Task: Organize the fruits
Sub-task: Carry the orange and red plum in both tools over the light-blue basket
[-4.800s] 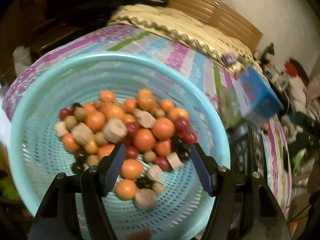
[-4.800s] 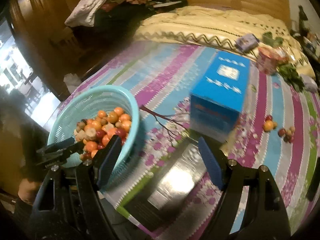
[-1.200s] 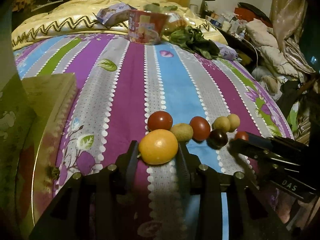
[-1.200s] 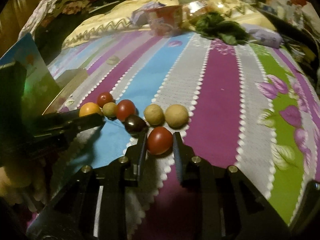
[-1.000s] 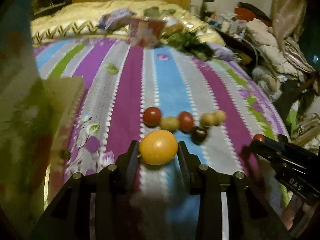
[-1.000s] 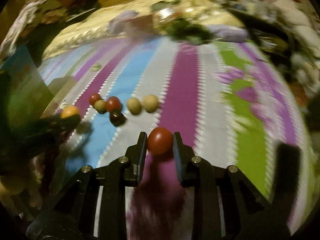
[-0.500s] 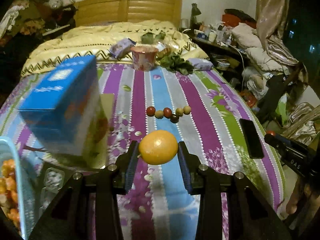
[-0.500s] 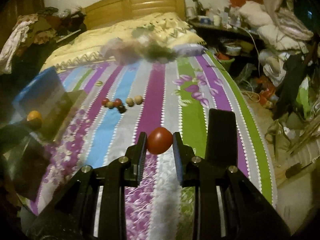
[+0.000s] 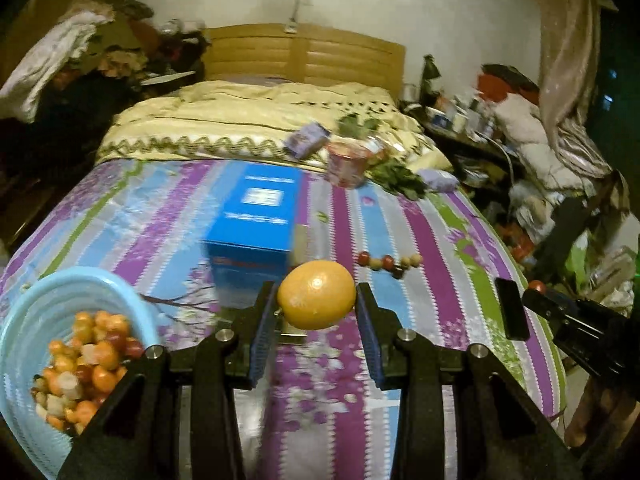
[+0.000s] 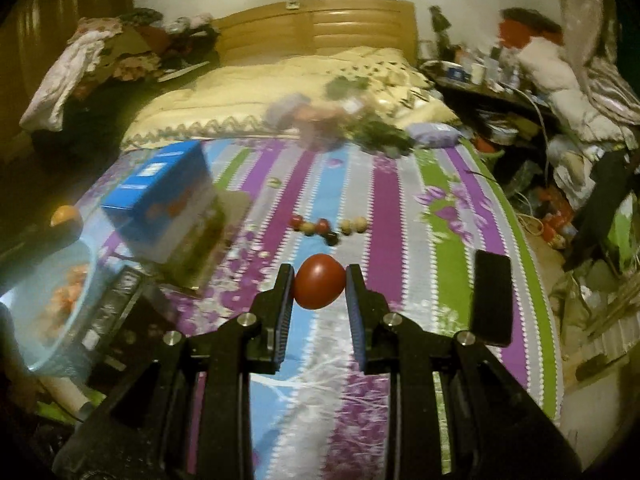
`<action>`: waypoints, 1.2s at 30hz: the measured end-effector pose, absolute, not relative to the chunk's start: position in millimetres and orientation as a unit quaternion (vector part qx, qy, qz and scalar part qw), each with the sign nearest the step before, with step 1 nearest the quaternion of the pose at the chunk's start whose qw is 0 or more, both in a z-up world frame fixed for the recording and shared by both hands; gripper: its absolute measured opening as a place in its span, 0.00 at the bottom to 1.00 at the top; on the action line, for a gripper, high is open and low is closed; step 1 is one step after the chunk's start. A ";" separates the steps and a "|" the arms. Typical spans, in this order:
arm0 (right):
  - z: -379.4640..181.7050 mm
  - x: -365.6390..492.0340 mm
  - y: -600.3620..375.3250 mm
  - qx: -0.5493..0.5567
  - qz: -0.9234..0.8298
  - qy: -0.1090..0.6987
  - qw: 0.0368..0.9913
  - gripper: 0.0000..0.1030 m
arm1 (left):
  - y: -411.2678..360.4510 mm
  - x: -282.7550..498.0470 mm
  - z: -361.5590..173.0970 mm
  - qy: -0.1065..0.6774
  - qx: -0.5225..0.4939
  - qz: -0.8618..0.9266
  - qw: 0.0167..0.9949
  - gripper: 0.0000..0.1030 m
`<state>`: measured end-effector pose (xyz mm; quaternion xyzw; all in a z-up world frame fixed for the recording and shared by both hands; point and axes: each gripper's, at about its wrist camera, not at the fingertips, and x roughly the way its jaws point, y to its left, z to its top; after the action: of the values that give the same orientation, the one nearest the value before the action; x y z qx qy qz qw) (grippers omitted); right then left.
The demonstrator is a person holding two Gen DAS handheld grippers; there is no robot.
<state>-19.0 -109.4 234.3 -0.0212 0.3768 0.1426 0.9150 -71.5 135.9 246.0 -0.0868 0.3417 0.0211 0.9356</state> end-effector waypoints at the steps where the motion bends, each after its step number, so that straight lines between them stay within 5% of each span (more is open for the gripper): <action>1: 237.0 -20.1 -101.8 -0.024 0.148 0.376 0.914 0.26 | 143.3 -77.1 247.4 0.341 -0.090 0.027 0.936 0.39; 36: 240.2 -76.0 181.5 -0.125 0.384 0.429 0.808 0.26 | 413.8 -210.4 220.2 0.382 -0.192 0.178 0.886 0.39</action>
<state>-76.0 181.5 240.2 -0.1250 0.4292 0.3836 0.8081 -210.4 413.8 220.2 -0.1916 0.3818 0.1782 0.8865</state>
